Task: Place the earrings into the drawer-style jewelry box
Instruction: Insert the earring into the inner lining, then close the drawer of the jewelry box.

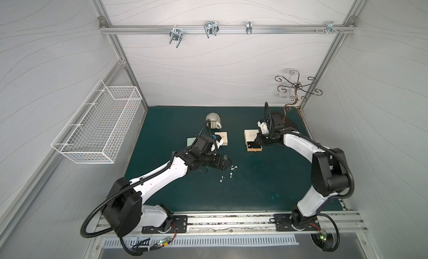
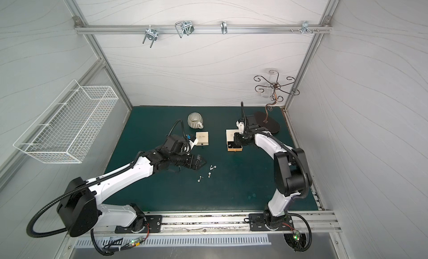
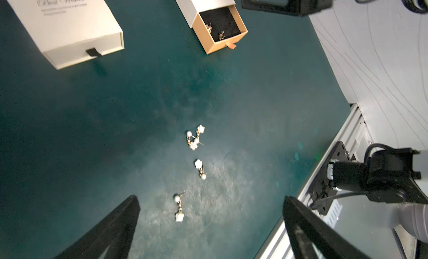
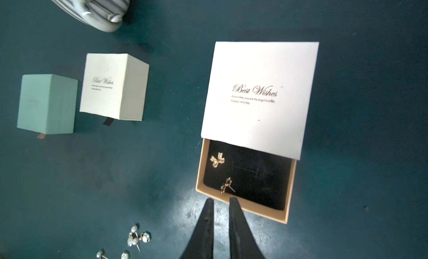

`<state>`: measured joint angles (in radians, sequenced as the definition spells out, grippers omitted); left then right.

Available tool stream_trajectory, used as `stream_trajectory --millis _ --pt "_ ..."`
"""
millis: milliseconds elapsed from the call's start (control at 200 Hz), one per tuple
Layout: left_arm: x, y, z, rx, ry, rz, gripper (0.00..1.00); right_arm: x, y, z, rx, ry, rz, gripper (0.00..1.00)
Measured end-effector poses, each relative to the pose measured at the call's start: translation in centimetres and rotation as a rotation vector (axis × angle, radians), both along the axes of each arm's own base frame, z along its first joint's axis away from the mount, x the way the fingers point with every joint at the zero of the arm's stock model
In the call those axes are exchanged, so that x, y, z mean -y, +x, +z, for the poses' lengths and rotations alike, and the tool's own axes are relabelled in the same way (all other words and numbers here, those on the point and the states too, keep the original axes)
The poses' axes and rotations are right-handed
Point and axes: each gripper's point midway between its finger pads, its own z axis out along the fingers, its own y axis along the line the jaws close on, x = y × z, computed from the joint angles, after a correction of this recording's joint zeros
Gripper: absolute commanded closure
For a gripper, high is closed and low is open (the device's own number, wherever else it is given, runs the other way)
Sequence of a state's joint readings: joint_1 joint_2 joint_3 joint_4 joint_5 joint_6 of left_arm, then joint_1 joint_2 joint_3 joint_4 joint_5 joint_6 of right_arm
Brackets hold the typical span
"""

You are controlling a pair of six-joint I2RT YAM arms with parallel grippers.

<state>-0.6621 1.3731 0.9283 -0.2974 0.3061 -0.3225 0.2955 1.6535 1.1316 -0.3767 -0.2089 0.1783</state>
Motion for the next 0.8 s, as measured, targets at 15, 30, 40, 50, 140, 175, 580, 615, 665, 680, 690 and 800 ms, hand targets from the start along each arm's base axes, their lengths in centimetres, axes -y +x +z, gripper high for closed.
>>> stream_trajectory --millis 15,30,40,50,140,175,580,615,665,680,690,800 --pt "0.2 0.3 0.1 0.001 0.000 0.001 0.01 0.1 -0.2 0.1 0.002 0.005 -0.005 0.84" --pt "0.4 0.6 0.1 0.003 0.004 0.001 0.01 0.1 -0.4 0.2 0.006 0.008 -0.007 0.84" --pt "0.5 0.8 0.2 0.005 0.004 0.002 0.01 0.2 -0.5 0.2 0.010 0.011 -0.008 0.84" --pt "0.6 1.0 0.2 0.006 0.006 0.003 0.01 0.2 -0.7 0.2 0.011 0.014 -0.010 0.84" --pt "2.0 3.2 0.5 0.022 0.015 0.000 0.01 0.7 -2.2 -0.1 0.013 0.030 -0.026 0.84" --pt "2.5 4.2 0.7 0.027 0.015 0.001 0.01 0.8 -2.8 -0.5 0.009 0.033 -0.031 0.84" --pt "8.0 16.1 0.2 0.013 -0.058 -0.010 0.01 1.8 -6.2 -4.1 0.032 0.061 -0.049 0.84" --pt "8.5 16.9 0.2 0.013 -0.068 -0.014 0.01 1.7 -6.1 -4.1 0.041 0.064 -0.049 0.84" --pt "9.2 17.9 0.2 0.018 -0.085 -0.020 0.01 1.7 -5.9 -4.1 0.056 0.069 -0.049 0.84" --pt "9.4 18.2 0.2 0.018 -0.091 -0.023 0.01 1.7 -5.9 -4.0 0.060 0.069 -0.048 0.84" --pt "9.5 18.4 0.2 0.020 -0.094 -0.024 0.01 1.6 -5.8 -4.0 0.063 0.071 -0.048 0.84" --pt "10.8 20.3 0.7 0.042 -0.138 -0.036 0.01 1.5 -5.2 -3.6 0.097 0.082 -0.048 0.84"
